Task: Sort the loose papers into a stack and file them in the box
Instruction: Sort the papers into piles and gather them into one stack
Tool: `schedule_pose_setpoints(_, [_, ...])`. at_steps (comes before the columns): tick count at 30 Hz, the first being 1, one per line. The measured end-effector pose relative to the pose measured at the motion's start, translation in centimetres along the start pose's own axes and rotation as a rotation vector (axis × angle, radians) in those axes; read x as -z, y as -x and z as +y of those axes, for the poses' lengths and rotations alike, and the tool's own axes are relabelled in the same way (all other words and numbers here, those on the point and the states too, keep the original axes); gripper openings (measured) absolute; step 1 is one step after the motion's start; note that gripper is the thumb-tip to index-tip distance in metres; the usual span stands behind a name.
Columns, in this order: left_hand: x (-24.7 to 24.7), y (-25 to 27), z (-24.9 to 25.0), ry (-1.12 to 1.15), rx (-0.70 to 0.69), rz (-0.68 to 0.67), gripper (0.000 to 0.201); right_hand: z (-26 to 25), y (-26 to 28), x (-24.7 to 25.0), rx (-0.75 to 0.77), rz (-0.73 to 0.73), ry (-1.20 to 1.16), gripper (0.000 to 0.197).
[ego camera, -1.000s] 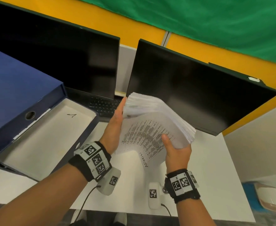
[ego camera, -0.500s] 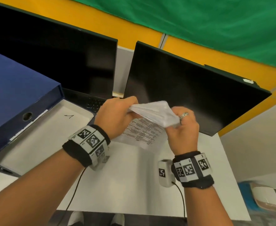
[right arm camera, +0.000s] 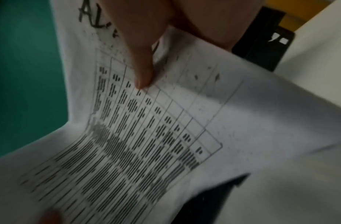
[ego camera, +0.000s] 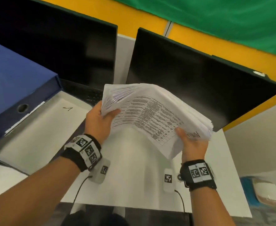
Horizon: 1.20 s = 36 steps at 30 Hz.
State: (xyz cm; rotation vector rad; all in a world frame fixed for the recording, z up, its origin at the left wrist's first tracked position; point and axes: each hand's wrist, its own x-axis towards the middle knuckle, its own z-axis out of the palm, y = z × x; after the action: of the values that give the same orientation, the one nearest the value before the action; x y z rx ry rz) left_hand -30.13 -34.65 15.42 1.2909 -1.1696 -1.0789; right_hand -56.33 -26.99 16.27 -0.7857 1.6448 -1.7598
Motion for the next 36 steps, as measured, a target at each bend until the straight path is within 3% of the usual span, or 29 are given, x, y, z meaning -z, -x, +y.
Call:
schedule_pose_setpoints(3, [-0.3, 1.5, -3.8, -0.045, 0.073, -0.005, 0.039, 3.4, 2.2, 0.0, -0.025, 0.085, 0.169, 0.039])
schedule_pose_setpoints(7, [0.4, 2.6, -7.8, -0.145, 0.261, -0.116, 0.041, 7.9, 3.9, 0.6, -0.194, 0.031, 0.440, 0.032])
schedule_pose_setpoints(11, [1.5, 1.4, -7.6, -0.210, 0.209, -0.092, 0.029, 6.9, 3.3, 1.5, -0.188, 0.023, 0.450, 0.027])
schedule_pose_setpoints(14, [2.1, 0.7, -8.9, -0.357, 0.318, -0.120, 0.035, 7.8, 2.6, 2.4, -0.298, -0.049, 0.556, 0.042])
schedule_pose_setpoints(16, [2.5, 1.3, -10.7, -0.569, 0.485, -0.250, 0.051, 10.4, 2.3, 3.1, -0.460, -0.173, 0.750, 0.063])
schedule_pose_setpoints(18, [2.1, 2.3, -12.1, -0.690, 0.616, -0.334, 0.067, 12.9, 2.6, 3.6, -0.549, -0.267, 0.853, 0.067])
schedule_pose_setpoints(22, [1.0, 3.3, -12.8, -0.727, 0.639, -0.353, 0.076, 13.6, 3.2, 2.8, -0.596, -0.217, 0.835, 0.065])
schedule_pose_setpoints(25, [1.9, 2.5, -12.9, -0.603, 0.673, -0.292, 0.064, 13.9, 3.0, 3.3, -0.586, -0.166, 0.793, 0.056])
schedule_pose_setpoints(28, [2.3, 1.9, -12.5, -0.537, 0.619, -0.241, 0.037, 12.9, 2.6, 3.6, -0.545, -0.128, 0.709, 0.030])
schedule_pose_setpoints(30, [1.6, 1.6, -11.0, -0.421, 0.511, -0.198, 0.029, 11.2, 2.2, 3.0, -0.446, -0.088, 0.644, 0.026])
schedule_pose_setpoints(33, [0.9, 1.7, -7.4, -0.188, 0.315, -0.142, 0.030, 7.7, 1.8, 2.4, -0.248, -0.008, 0.500, 0.022])
schedule_pose_setpoints(36, [1.1, 2.1, -5.3, -0.137, 0.176, -0.141, 0.034, 5.9, 2.4, 2.6, -0.110, 0.035, 0.423, 0.025])
